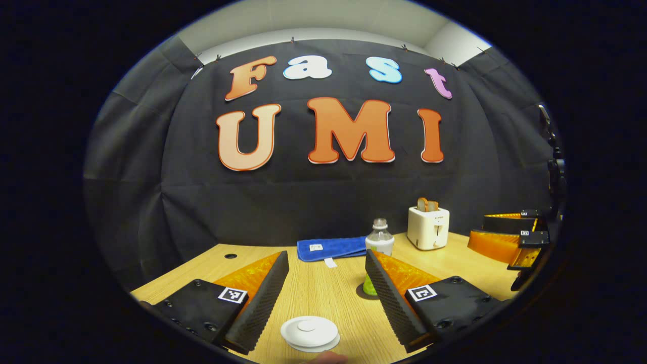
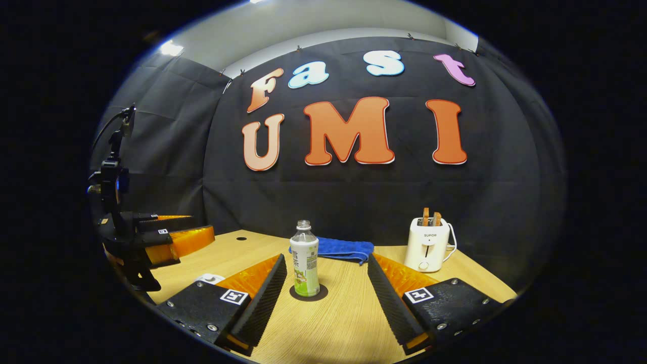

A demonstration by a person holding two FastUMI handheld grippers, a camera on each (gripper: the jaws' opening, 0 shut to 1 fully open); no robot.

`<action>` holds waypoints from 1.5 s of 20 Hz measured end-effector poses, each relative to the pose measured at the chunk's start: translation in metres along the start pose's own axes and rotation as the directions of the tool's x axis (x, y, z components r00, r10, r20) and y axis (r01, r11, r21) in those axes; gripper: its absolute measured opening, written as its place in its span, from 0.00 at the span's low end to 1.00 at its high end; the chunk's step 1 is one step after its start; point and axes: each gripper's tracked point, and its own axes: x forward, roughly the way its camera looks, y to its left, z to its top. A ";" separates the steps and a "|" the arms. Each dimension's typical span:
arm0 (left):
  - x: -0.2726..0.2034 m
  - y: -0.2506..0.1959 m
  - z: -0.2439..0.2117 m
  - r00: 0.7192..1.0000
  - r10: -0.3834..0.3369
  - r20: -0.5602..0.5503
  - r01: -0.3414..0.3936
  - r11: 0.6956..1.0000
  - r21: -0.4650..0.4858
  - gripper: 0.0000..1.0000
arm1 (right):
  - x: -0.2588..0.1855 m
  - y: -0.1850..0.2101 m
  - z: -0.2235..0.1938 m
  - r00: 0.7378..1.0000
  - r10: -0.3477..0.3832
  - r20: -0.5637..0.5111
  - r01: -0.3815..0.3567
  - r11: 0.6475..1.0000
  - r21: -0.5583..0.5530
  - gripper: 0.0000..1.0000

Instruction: Open the teacup lid with one hand, grasp the water bottle and pour water into the teacup with the other hand; after pouring, place the water bottle on the coaster and then close the teacup lid.

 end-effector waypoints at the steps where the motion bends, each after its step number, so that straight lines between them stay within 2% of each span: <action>1: -0.002 0.001 0.007 1.000 0.000 0.013 0.000 1.000 -0.007 0.99 | -0.004 -0.002 0.007 1.000 -0.006 0.012 0.006 1.000 -0.007 0.96; 4: -0.004 0.000 0.013 1.000 -0.003 -0.012 0.003 1.000 -0.018 0.99 | -0.009 -0.006 0.022 0.999 -0.025 0.047 0.028 0.998 -0.057 0.97; 7: -0.007 0.006 0.030 1.000 0.020 0.023 -0.020 1.000 -0.001 0.99 | -0.013 -0.007 0.025 0.998 -0.047 0.053 0.050 0.997 -0.066 0.97; 8: -0.009 0.008 0.033 0.999 0.029 0.033 -0.029 1.000 0.003 0.94 | -0.013 -0.006 0.025 0.997 -0.051 0.051 0.054 0.997 -0.064 0.97; 11: -0.014 0.018 0.041 0.996 0.069 0.065 -0.069 0.998 0.004 0.94 | -0.015 -0.008 0.031 0.996 -0.065 0.066 0.069 0.995 -0.069 0.97; 12: -0.015 0.022 0.044 0.994 0.082 0.076 -0.082 0.997 -0.003 0.99 | -0.016 -0.007 0.033 0.995 -0.070 0.073 0.075 0.995 -0.069 0.97; 13: -0.017 0.024 0.046 0.992 0.092 0.088 -0.091 0.996 -0.009 0.99 | -0.016 -0.007 0.033 0.995 -0.068 0.073 0.073 0.995 -0.070 0.97; 14: -0.017 0.027 0.048 0.990 0.099 0.095 -0.099 0.995 -0.013 0.94 | -0.016 -0.005 0.032 0.995 -0.068 0.069 0.073 0.995 -0.072 1.00; 15: -0.017 0.029 0.047 0.989 0.105 0.100 -0.104 0.994 -0.017 0.94 | -0.015 -0.006 0.032 0.996 -0.067 0.066 0.072 0.995 -0.074 0.97; 22: -0.017 0.040 0.038 0.988 0.123 0.092 -0.122 0.992 -0.022 0.95 | -0.011 0.003 0.026 0.997 -0.066 0.043 0.070 0.994 -0.083 0.97; 23: -0.017 0.041 0.037 0.988 0.126 0.090 -0.124 0.992 -0.020 0.99 | -0.010 0.005 0.025 0.997 -0.064 0.040 0.067 0.994 -0.083 0.97; 24: -0.017 0.043 0.036 0.987 0.130 0.091 -0.128 0.992 -0.021 0.95 | -0.009 0.005 0.025 0.997 -0.066 0.039 0.069 0.994 -0.082 0.97; 28: -0.018 0.045 0.033 0.988 0.128 0.087 -0.127 0.992 -0.014 0.95 | -0.005 0.009 0.022 0.997 -0.071 0.030 0.073 0.994 -0.084 0.97; 29: -0.017 0.045 0.033 0.988 0.127 0.085 -0.126 0.992 -0.014 0.99 | -0.005 0.009 0.022 0.997 -0.072 0.028 0.074 0.994 -0.084 0.97; 30: -0.016 0.045 0.032 0.988 0.126 0.084 -0.125 0.992 -0.014 0.99 | -0.005 0.011 0.021 0.997 -0.070 0.025 0.072 0.994 -0.084 0.97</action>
